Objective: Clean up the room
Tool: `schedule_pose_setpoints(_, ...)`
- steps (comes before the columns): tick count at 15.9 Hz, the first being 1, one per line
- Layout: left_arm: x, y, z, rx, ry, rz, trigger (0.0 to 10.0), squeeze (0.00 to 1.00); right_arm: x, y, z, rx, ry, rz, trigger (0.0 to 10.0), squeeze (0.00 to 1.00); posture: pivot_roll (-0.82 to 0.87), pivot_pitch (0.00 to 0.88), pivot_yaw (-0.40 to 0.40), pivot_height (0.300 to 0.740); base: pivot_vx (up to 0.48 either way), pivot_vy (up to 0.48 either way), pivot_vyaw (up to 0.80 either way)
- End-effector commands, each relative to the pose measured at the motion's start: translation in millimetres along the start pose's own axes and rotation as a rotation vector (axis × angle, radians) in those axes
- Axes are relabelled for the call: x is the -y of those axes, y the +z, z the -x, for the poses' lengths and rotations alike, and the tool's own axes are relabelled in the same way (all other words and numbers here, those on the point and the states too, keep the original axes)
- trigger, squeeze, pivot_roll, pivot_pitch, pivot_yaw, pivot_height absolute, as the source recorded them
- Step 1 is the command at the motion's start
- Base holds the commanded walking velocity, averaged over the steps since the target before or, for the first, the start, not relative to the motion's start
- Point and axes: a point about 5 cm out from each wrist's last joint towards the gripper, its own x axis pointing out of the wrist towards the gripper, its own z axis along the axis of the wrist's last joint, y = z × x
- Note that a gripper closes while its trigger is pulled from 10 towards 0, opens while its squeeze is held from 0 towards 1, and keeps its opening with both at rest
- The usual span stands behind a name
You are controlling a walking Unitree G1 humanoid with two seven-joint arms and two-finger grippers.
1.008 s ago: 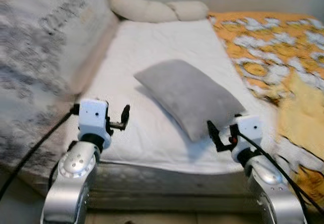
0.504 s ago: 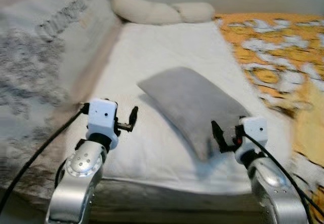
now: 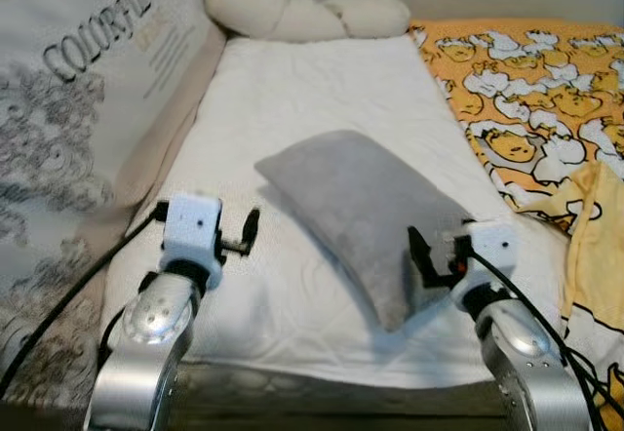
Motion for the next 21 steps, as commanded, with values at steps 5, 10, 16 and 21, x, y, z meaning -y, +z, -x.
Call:
schedule_pose_setpoints(5, -3.3, 4, 0.8, -0.001, 0.005, -0.022, 10.0, 0.0, 42.0, 0, -9.4, -0.083, -0.086, 0.12, 10.0, 0.0, 0.05, 0.0, 0.022, 0.74, 0.0, 0.0, 0.0)
schedule_pose_setpoints(10, 3.5, 0, 0.1, -0.032, -0.071, -0.044, 10.0, 0.0, 93.8, -13, -3.8, -0.275, -0.243, 0.31, 10.0, 0.0, 0.05, 0.0, 0.027, 0.74, 0.0, 0.0, 0.0)
schedule_pose_setpoints(16, -1.8, 0, -1.4, -0.039, -0.071, -0.056, 10.0, 0.0, 39.0, -30, -11.2, -0.371, 0.056, 0.313, 10.0, 0.0, 0.05, 0.0, 0.039, 0.74, 0.0, 0.0, 0.0)
schedule_pose_setpoints(21, -2.6, 3, -6.2, -0.031, -0.078, -0.065, 10.0, 0.0, -12.9, -20, -16.9, -0.342, 0.282, 0.149, 10.0, 0.0, 0.05, 0.0, 0.043, 0.74, 0.0, 0.0, 0.0)
